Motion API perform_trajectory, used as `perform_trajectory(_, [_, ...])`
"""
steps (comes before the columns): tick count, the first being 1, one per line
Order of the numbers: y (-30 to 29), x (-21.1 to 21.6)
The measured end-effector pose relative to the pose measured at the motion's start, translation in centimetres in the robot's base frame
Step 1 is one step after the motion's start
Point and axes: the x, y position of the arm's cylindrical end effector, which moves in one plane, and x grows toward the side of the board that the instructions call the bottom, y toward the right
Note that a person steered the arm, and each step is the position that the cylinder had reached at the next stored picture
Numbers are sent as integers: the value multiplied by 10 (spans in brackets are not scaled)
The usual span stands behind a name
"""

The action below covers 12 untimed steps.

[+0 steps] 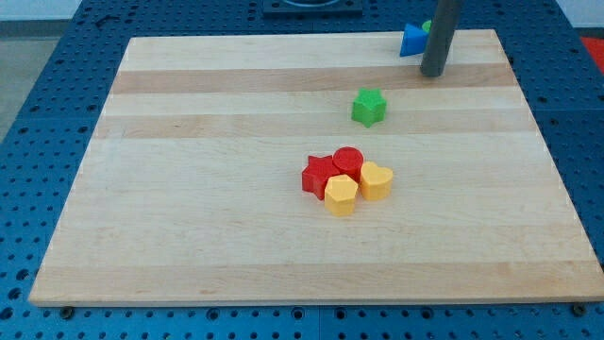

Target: Slide the green star closer to blue triangle

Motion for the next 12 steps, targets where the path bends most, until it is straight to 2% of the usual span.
perform_trajectory(3, [-1, -3])
perform_trajectory(5, [-28, 83])
perform_trajectory(7, [-121, 111])
perform_trajectory(8, [-143, 102])
perform_trajectory(11, [-86, 54])
perform_trajectory(12, [-85, 29])
